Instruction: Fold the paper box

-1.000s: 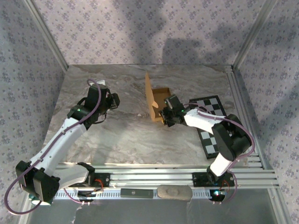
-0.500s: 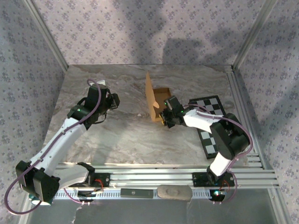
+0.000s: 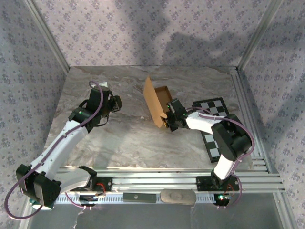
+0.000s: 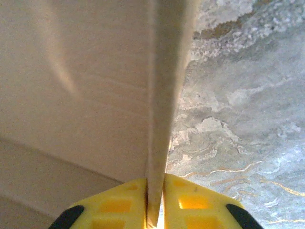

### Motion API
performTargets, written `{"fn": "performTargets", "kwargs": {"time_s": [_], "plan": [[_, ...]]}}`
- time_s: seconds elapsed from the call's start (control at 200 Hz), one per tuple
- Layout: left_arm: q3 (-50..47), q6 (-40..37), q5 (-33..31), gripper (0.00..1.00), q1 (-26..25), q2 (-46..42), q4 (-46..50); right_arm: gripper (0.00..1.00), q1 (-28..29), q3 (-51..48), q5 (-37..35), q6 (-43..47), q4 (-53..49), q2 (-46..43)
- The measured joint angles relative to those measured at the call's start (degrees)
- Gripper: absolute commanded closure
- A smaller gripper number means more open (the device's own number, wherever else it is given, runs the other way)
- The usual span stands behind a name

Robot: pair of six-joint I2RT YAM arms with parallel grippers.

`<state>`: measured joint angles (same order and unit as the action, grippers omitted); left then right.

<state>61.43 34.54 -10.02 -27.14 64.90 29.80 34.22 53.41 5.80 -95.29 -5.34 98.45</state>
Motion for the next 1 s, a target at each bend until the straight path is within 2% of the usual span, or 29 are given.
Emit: {"fn": "performTargets", "kwargs": {"time_s": [0.08,0.235,0.53,0.924,0.999], "plan": [[0.0,0.0,0.0,0.62,0.0,0.0,0.0,0.97,0.0,0.6,0.0,-0.2,-1.1,0.2],[0.0,0.0,0.0,0.62,0.0,0.0,0.0,1.00,0.0,2.1,0.0,-0.3,-3.2,0.8],[0.0,-0.2,0.0,0.63,0.0,0.0,0.0,1.00,0.0,4.7,0.0,-0.3,-5.2,2.4],[0.0,-0.2,0.2,0.63,0.0,0.0,0.0,1.00,-0.2,12.8,0.3,-1.8,-16.8,5.7],[0.0,-0.2,0.2,0.63,0.0,0.0,0.0,0.96,-0.5,15.0,0.9,-1.8,-18.8,7.0]]}}
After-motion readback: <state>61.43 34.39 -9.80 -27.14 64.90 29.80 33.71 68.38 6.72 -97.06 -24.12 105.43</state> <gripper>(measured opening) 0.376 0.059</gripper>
